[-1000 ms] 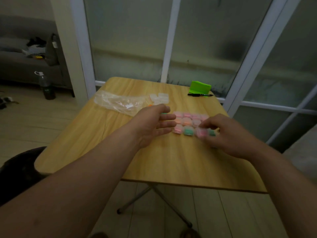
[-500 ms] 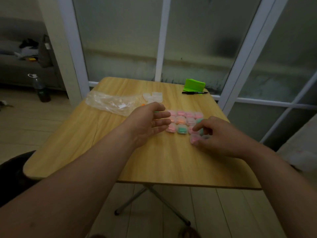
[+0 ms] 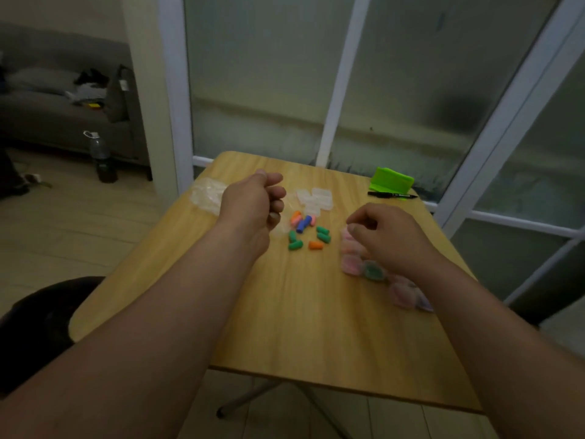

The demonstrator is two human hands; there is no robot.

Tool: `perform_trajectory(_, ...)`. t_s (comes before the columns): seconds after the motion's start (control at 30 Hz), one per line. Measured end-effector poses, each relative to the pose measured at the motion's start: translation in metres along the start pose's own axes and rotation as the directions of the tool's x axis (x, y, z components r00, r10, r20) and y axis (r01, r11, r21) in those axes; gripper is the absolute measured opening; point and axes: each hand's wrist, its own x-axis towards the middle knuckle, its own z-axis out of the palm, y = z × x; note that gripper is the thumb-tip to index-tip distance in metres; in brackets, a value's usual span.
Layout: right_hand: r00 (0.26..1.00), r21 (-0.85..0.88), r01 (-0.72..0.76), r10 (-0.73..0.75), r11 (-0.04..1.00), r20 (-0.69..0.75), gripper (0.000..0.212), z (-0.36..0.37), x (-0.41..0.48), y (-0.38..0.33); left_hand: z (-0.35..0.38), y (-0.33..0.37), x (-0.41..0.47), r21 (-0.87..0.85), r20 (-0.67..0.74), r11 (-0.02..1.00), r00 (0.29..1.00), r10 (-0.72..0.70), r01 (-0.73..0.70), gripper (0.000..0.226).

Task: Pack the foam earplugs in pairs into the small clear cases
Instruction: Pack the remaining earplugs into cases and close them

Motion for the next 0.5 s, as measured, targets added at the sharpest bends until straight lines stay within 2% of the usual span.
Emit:
perform_trajectory(0.17, 1.0, -0.119, -0.004, 0.007, 0.993, 0.023, 0.02, 0.028, 0.063, -0.004, -0.006, 0.008, 0.013, -0.026, -0.034, 0.999, 0.999, -0.038, 0.037, 0.023)
perform_trajectory(0.37, 0.993, -0.316, -0.011, 0.047, 0.949, 0.106, 0.053, 0.049, 0.11, 0.003, -0.013, 0.013, 0.026, -0.03, -0.013, 0.998, 0.998, -0.055, 0.055, 0.017)
perform_trajectory(0.5, 0.986, -0.453, 0.029, 0.049, 0.891, 0.16, 0.05, 0.063, 0.116, 0.004, -0.017, 0.014, 0.031, -0.022, -0.015, 0.998, 0.998, -0.054, 0.054, 0.017)
